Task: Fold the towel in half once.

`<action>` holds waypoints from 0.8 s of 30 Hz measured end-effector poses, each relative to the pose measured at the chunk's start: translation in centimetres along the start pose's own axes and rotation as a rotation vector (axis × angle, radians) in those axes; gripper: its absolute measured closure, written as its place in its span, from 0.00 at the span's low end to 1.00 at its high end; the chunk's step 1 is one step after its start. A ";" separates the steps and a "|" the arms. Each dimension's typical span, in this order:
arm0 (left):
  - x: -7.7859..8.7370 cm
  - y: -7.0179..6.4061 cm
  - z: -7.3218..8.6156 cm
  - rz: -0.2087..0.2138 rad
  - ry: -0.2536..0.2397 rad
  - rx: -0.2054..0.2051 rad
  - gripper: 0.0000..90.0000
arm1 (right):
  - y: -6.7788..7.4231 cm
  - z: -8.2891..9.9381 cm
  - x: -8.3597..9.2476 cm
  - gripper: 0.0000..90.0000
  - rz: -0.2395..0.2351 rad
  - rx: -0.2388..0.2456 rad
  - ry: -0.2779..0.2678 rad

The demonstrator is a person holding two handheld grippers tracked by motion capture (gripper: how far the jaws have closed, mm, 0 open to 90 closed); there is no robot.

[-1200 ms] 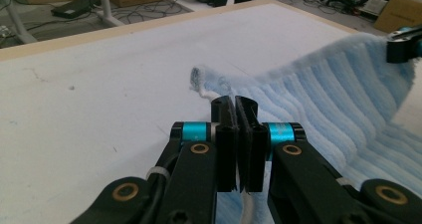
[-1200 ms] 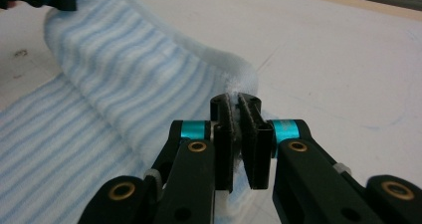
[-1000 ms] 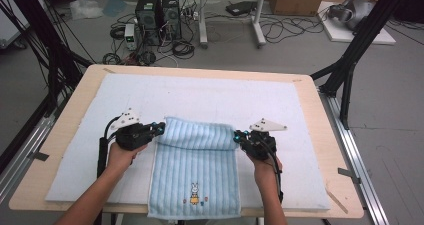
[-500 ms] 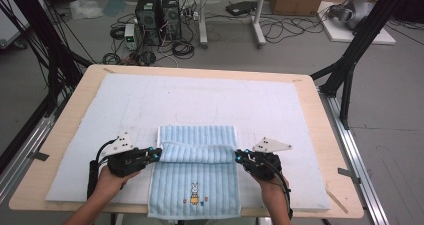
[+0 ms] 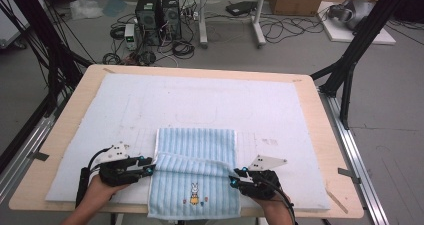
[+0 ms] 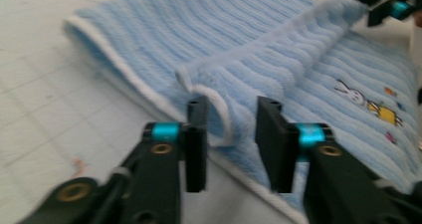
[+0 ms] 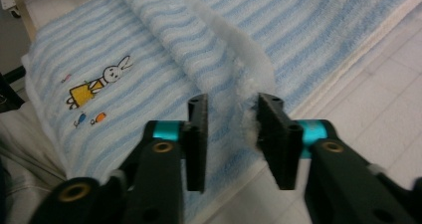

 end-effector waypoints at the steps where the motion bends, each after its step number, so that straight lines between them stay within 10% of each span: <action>1: 0.2 0.4 -0.3 -0.011 -0.017 0.010 0.65 | 0.0 -0.1 0.2 0.67 0.010 -0.003 -0.013; 6: 0.1 2.3 -1.9 -0.058 -0.079 0.054 0.61 | -1.6 -2.1 0.5 0.66 0.093 -0.078 -0.127; 13: -2.6 4.6 -3.6 -0.110 -0.067 0.133 0.52 | -4.1 -4.0 -3.5 0.61 0.222 -0.104 -0.063; 24: -7.1 6.0 -4.0 -0.262 0.111 0.041 0.71 | -5.3 -5.1 -6.9 0.81 0.264 -0.048 0.051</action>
Point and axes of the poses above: each handheld gripper's, and its own axes: x roughly backward along the jaws, z roughly out of its underside, y roughly to its left, the point moved 1 cm from there along -x, roughly forward along the jaws, and after that the axes turned 5 degrees about z, right-handed, at the moved point
